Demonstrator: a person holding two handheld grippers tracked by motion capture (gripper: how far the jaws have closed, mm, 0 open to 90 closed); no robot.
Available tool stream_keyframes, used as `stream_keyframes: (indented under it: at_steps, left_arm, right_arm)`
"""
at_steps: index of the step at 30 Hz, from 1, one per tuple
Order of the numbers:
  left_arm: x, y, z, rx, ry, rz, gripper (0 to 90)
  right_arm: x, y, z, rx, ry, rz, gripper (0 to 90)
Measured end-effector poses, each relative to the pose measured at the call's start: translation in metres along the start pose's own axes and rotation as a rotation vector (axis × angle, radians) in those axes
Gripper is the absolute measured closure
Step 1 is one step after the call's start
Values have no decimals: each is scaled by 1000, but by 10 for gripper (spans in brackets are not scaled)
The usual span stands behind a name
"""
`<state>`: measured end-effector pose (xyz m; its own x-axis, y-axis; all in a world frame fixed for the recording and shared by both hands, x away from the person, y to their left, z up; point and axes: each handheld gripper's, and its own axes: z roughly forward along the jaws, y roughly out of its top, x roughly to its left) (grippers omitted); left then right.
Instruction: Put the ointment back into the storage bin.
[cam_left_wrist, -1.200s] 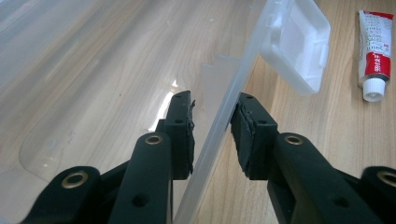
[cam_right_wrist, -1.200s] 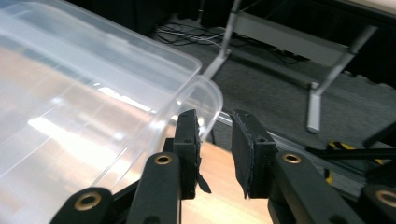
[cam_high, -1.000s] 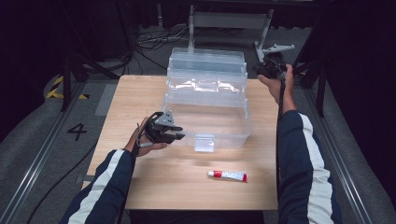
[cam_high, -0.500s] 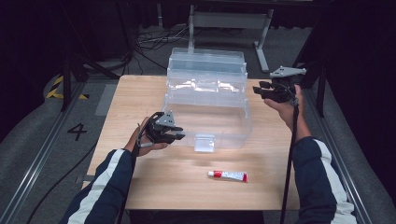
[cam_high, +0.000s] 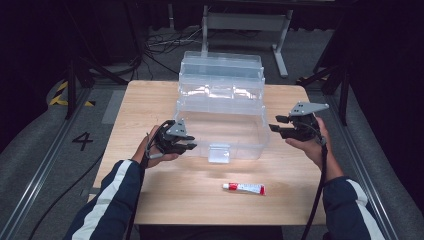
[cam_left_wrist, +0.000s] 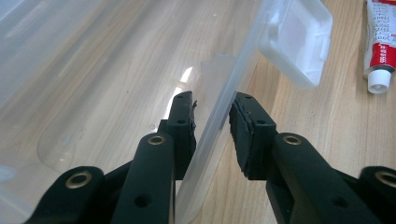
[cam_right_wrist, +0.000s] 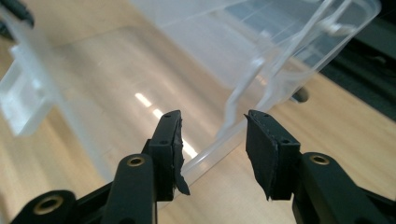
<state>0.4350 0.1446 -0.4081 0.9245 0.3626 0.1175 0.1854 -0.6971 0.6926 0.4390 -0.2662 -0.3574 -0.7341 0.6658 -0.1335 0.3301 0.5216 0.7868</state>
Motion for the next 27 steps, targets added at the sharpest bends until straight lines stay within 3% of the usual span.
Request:
stream_keyframes:
  at_steps: [7, 8, 12, 16, 27]
  left_arm:
    - [-3, 2, -2, 13, 32, 16, 682]
    - [-5, 3, -3, 22, 47, 21, 679]
    - [-6, 4, -4, 32, 61, 22, 670]
    - [-7, 5, -12, -3, 68, 18, 641]
    - [-14, -1, -32, -3, 102, 24, 625]
  right_arm:
    - [21, -14, -2, 55, 55, -38, 556]
    - [31, -18, -2, 87, 90, -55, 557]
    - [43, -23, 2, 123, 141, -72, 555]
    - [57, -28, 7, 182, 203, -114, 551]
    - [85, -31, 20, 251, 320, -166, 549]
